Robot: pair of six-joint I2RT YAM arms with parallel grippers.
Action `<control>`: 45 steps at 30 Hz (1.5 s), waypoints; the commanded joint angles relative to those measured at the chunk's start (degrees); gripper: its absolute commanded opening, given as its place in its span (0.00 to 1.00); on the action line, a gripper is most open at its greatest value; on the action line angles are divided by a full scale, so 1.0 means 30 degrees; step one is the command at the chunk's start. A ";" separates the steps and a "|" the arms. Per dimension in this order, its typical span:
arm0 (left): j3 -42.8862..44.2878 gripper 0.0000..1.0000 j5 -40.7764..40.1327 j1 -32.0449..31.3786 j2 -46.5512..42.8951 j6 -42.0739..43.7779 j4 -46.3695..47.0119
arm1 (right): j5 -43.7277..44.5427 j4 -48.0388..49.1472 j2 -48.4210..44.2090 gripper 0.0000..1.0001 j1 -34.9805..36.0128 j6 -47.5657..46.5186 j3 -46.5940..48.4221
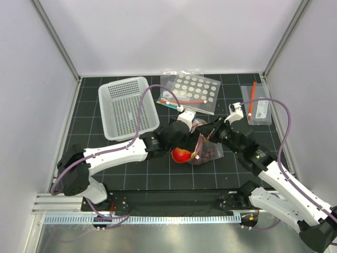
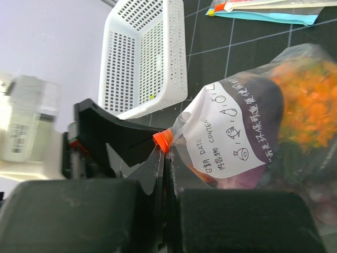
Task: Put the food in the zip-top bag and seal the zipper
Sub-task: Place the fake fruit in the zipper food storage bag, then adjust the zipper food storage bag at the center of the board.
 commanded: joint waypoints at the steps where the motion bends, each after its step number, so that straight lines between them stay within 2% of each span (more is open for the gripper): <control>1: 0.0193 0.82 -0.1046 -0.0107 -0.1838 -0.0043 -0.0565 | -0.0181 0.2449 -0.0673 0.01 0.0154 0.0220 0.0523; 3: 0.0048 0.73 -0.1339 -0.0078 -0.2160 -0.0102 -0.0889 | -0.0151 0.2331 -0.0731 0.01 0.0154 0.0162 0.0669; 6: -0.0041 0.65 -0.2043 0.0301 -0.2162 -0.0307 -0.1211 | -0.0122 0.2126 -0.0761 0.01 0.0154 0.0161 0.0903; 10: -0.0100 0.47 -0.1284 0.1268 -0.1784 -0.0337 -0.1125 | -0.0473 0.2067 -0.0731 0.01 0.0183 0.0191 0.0992; 11: 0.0016 0.37 -0.1021 0.1444 -0.1549 -0.0279 -0.1153 | -0.0590 0.2038 -0.0673 0.01 0.0155 0.0220 0.1050; 13: 0.0280 0.26 -0.0814 0.1738 -0.1197 -0.0191 -0.1416 | -0.0736 0.2038 -0.0498 0.01 0.0125 0.0190 0.1109; 14: 0.0513 0.14 -0.0639 0.1768 -0.0934 -0.0162 -0.1562 | -0.0882 0.2096 -0.0439 0.01 0.0154 0.0161 0.1167; 16: 0.0749 0.00 -0.0608 0.1768 -0.0902 -0.0044 -0.1942 | -0.1818 0.2067 -0.0235 0.01 0.0154 -0.0101 0.1430; 19: 0.0487 0.00 -0.0958 0.1826 -0.1691 0.0131 -0.1974 | -0.2494 0.0989 0.0116 0.01 0.0154 -0.1180 0.2160; 20: 0.0457 0.00 -0.1018 0.1884 -0.2070 0.0161 -0.2119 | -0.2756 0.0635 0.0147 0.07 0.0154 -0.1737 0.2280; 23: 0.0806 0.00 -0.0493 0.2586 -0.2367 -0.0043 -0.3172 | -0.3137 -0.0597 0.0177 0.48 0.0154 -0.3643 0.2370; 24: 0.0896 0.00 0.0292 0.2820 -0.2425 -0.0160 -0.3436 | -0.3401 -0.0715 0.0148 0.65 0.0154 -0.4024 0.2253; 25: 0.0954 0.00 0.0735 0.3490 -0.2455 -0.0364 -0.3816 | -0.4070 -0.0716 0.0089 0.68 0.0154 -0.4840 0.1933; 29: 0.0809 0.00 0.3460 0.5102 -0.2542 -0.0805 -0.3996 | -0.5365 -0.0482 -0.0086 0.69 0.0183 -0.6512 0.0907; 35: 0.0399 0.00 0.4138 0.5430 -0.3567 -0.0894 -0.3878 | -0.5807 0.0718 -0.0233 0.65 0.0826 -0.8040 -0.1437; 37: 0.0311 0.00 0.4167 0.5459 -0.3976 -0.0894 -0.3936 | -0.5078 0.1041 -0.0233 0.63 0.2025 -0.8538 -0.1993; 41: 0.0310 0.00 0.4313 0.5518 -0.4271 -0.0894 -0.4113 | -0.1741 0.1041 -0.0117 0.59 0.5713 -0.9885 -0.2055; 42: 0.0310 0.00 0.4372 0.5547 -0.4300 -0.0894 -0.4200 | -0.0167 0.1332 -0.0145 0.58 0.6301 -1.0323 -0.2084; 45: 0.0311 0.00 0.4576 0.5576 -0.4360 -0.0894 -0.4318 | 0.1280 0.2355 0.0146 0.55 0.8498 -1.0853 -0.2610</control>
